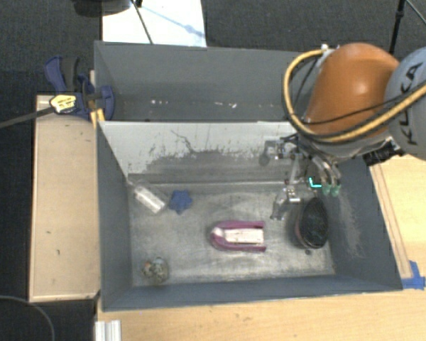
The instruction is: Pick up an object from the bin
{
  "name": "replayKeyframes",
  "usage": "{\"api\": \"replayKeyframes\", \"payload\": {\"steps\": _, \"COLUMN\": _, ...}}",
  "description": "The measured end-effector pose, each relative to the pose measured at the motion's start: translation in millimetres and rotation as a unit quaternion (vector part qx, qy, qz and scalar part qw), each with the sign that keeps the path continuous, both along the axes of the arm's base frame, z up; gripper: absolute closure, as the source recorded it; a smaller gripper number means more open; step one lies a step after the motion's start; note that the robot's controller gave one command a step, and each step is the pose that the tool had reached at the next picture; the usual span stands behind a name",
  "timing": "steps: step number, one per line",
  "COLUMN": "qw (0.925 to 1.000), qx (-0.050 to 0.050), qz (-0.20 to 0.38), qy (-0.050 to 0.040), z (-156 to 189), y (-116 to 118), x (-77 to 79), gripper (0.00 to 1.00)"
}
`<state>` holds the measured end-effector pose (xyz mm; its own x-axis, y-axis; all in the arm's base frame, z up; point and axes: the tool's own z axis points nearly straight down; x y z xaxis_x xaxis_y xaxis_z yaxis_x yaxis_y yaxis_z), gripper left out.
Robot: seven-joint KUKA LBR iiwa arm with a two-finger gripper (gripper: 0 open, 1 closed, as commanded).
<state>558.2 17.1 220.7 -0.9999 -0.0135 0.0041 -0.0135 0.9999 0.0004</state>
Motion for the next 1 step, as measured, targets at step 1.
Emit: {"api": "replayKeyframes", "payload": {"steps": 1, "qw": 0.9986, "qx": 0.0, "qz": 0.053, "qy": -0.0011, "z": -153.3, "y": 43.5, "x": -28.1, "gripper": 0.0}}
